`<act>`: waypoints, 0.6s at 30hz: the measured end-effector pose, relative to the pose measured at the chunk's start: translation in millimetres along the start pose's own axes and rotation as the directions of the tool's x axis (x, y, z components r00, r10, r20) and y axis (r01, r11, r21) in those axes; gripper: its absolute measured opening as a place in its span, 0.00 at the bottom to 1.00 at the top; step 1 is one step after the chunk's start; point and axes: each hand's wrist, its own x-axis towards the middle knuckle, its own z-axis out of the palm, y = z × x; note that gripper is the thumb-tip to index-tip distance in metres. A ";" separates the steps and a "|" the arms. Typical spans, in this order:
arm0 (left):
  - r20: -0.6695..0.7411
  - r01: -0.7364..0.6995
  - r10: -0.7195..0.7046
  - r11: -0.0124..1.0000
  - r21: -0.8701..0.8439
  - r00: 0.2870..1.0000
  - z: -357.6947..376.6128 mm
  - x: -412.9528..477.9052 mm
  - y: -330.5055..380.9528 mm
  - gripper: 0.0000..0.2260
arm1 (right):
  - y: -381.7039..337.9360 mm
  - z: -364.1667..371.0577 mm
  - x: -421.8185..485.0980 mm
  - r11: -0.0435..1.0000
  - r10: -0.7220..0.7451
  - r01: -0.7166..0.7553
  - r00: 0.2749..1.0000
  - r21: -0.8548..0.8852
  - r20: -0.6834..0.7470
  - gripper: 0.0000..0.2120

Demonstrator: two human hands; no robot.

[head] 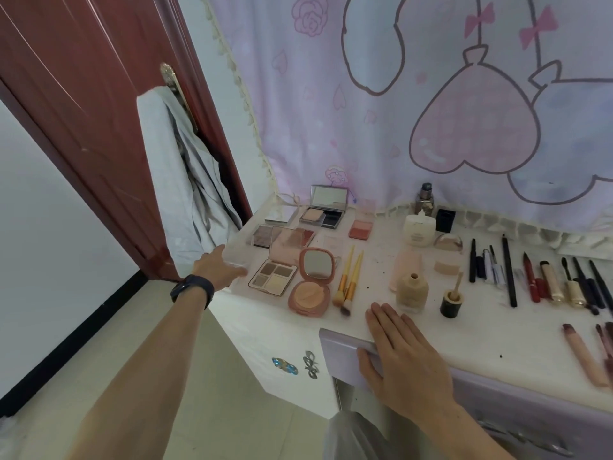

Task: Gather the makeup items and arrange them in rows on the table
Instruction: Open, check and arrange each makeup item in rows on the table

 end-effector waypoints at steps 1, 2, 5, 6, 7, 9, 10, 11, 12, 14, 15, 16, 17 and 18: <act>0.010 0.007 -0.007 1.000 -0.017 1.000 -2.0 -0.7 -1.7 0.36 | -0.1 -0.2 0.2 1.000 0.002 -0.002 1.000 0.002 -0.001 0.31; 0.014 0.015 -0.015 1.000 -0.024 1.000 -3.2 -2.0 -3.0 0.37 | -0.2 -0.6 0.3 1.000 0.004 -0.003 1.000 0.006 0.000 0.31; 0.005 0.043 -0.043 0.999 -0.003 0.999 -3.6 -4.6 -3.8 0.43 | -0.4 -1.0 0.2 1.000 0.006 -0.006 1.000 0.009 -0.011 0.31; 0.002 0.048 -0.048 0.999 0.000 0.999 -2.9 -4.4 -3.5 0.44 | -0.3 -1.1 0.2 1.000 0.006 -0.005 1.000 0.010 -0.014 0.31; 0.000 0.049 -0.049 0.999 0.001 0.999 -2.1 -3.8 -3.5 0.44 | -0.4 -1.3 0.2 1.000 0.005 -0.005 1.000 0.012 -0.018 0.31; -0.012 0.038 -0.038 0.999 0.008 0.999 -0.6 -2.6 -2.3 0.42 | -0.5 -1.6 0.4 1.000 0.004 -0.004 1.000 0.018 -0.025 0.31; -0.021 0.029 -0.029 0.999 0.018 0.999 0.0 -1.9 -1.4 0.41 | -0.5 -1.8 0.5 1.000 0.003 -0.003 1.000 0.021 -0.028 0.31; -0.025 0.023 -0.022 0.999 0.028 0.999 0.2 -1.5 -0.9 0.41 | -0.6 -2.1 0.4 1.000 0.003 -0.002 0.999 0.026 -0.032 0.31; -0.025 0.018 -0.017 0.999 0.031 1.000 -0.2 -1.4 0.2 0.42 | -0.6 -2.3 0.4 1.000 0.004 -0.002 0.999 0.031 -0.035 0.31; -0.018 0.017 -0.018 1.000 -0.007 1.000 -3.2 -0.9 0.3 0.43 | -0.6 -3.0 -0.1 0.999 0.003 -0.002 0.999 0.033 -0.037 0.31; -0.019 0.016 -0.017 0.999 -0.039 1.000 -5.8 -0.4 -0.2 0.43 | -0.6 -3.3 -0.2 0.999 0.003 -0.002 0.999 0.035 -0.038 0.31; -0.026 0.011 -0.013 0.998 -0.067 1.000 -9.0 0.4 -0.9 0.43 | -0.4 -3.6 -0.2 0.999 0.005 -0.003 0.999 0.039 -0.038 0.31; -0.036 0.005 -0.008 0.996 -0.091 0.999 -12.9 1.6 -1.0 0.42 | -0.3 -3.9 -0.1 0.999 0.007 -0.006 0.999 0.043 -0.038 0.31; -0.046 -0.002 -0.003 0.994 -0.111 0.999 -17.5 3.6 -0.5 0.42 | -0.5 -4.3 0.4 0.999 0.010 -0.008 0.999 0.048 -0.038 0.30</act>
